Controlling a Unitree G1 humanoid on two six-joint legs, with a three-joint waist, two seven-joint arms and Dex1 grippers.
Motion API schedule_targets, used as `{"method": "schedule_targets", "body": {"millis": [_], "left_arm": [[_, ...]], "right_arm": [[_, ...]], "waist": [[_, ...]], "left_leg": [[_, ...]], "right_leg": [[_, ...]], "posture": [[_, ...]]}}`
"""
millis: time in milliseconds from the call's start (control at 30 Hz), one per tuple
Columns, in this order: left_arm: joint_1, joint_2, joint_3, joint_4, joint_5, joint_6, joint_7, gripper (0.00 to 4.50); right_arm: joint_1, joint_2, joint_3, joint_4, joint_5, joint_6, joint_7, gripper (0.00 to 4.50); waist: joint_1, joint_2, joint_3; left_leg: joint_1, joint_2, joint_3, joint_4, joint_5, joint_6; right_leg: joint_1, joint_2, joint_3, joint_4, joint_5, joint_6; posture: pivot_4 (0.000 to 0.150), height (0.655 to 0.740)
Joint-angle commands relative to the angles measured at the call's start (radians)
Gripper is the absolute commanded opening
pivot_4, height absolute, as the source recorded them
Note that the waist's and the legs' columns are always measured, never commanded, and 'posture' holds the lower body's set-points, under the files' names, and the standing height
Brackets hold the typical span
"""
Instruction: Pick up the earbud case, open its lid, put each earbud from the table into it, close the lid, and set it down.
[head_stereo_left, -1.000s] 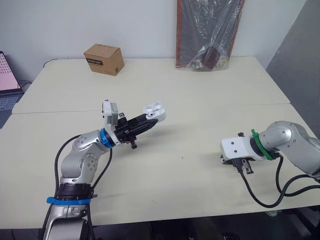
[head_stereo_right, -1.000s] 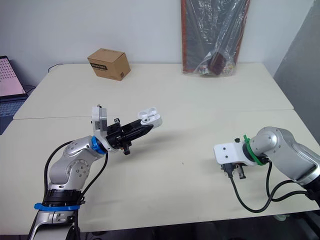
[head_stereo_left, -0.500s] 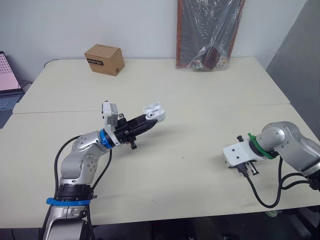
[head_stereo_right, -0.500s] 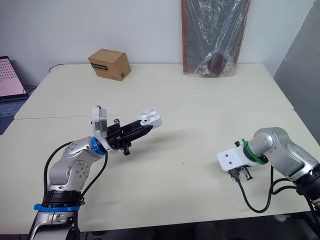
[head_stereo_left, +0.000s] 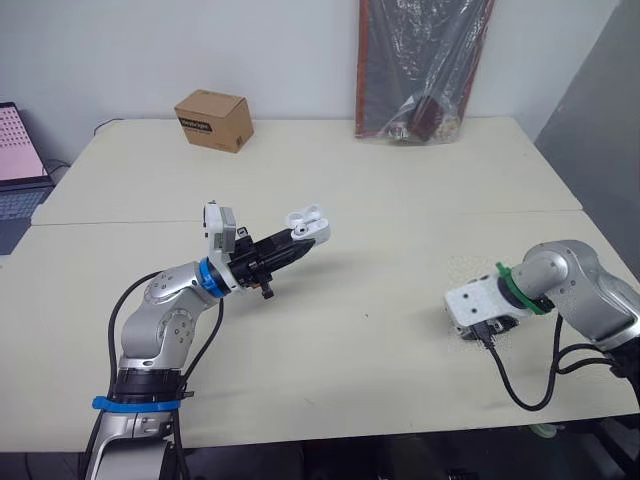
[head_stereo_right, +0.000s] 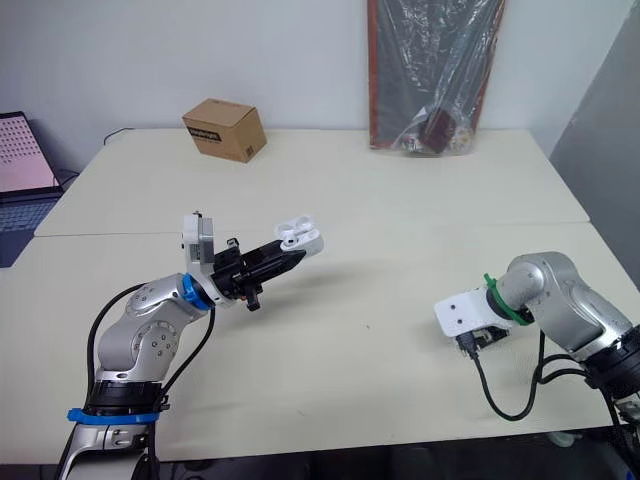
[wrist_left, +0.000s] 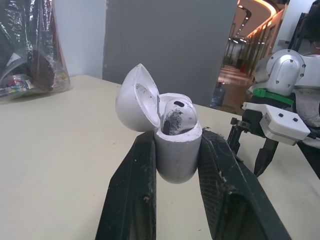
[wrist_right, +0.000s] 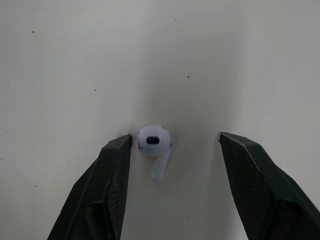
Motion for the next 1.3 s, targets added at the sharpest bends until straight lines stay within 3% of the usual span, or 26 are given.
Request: {"method": "schedule_targets", "body": {"millis": [33,400,1300], "left_arm": [[-0.005,0.003,0.011,-0.033,-0.006,-0.015,0.002,0.78],[-0.014,-0.003,0.004,-0.023,-0.004,-0.016,-0.003,0.78],[0.015,-0.004,0.012,-0.052,-0.01,-0.012,0.014,0.78]], "right_arm": [[0.008,-0.001,-0.033,-0.113,-0.001,0.144,0.043,2.66],[-0.019,0.014,0.048,-0.288,-0.144,0.444,0.08,2.66],[-0.064,0.049,0.12,-0.235,-0.265,0.465,0.131,2.66]], "waist": [[0.0,0.0,0.0],[0.0,0.0,0.0],[-0.001,0.0,0.0]], "left_leg": [[0.0,0.0,0.0,0.0,0.0,0.0],[0.0,0.0,0.0,0.0,0.0,0.0],[0.0,0.0,-0.001,0.0,0.0,0.0]], "right_leg": [[0.0,0.0,0.0,0.0,0.0,0.0],[0.0,0.0,0.0,0.0,0.0,0.0],[0.0,0.0,-0.001,0.0,0.0,0.0]], "posture": [[0.15,0.74],[0.15,0.74],[0.15,0.74]]}}
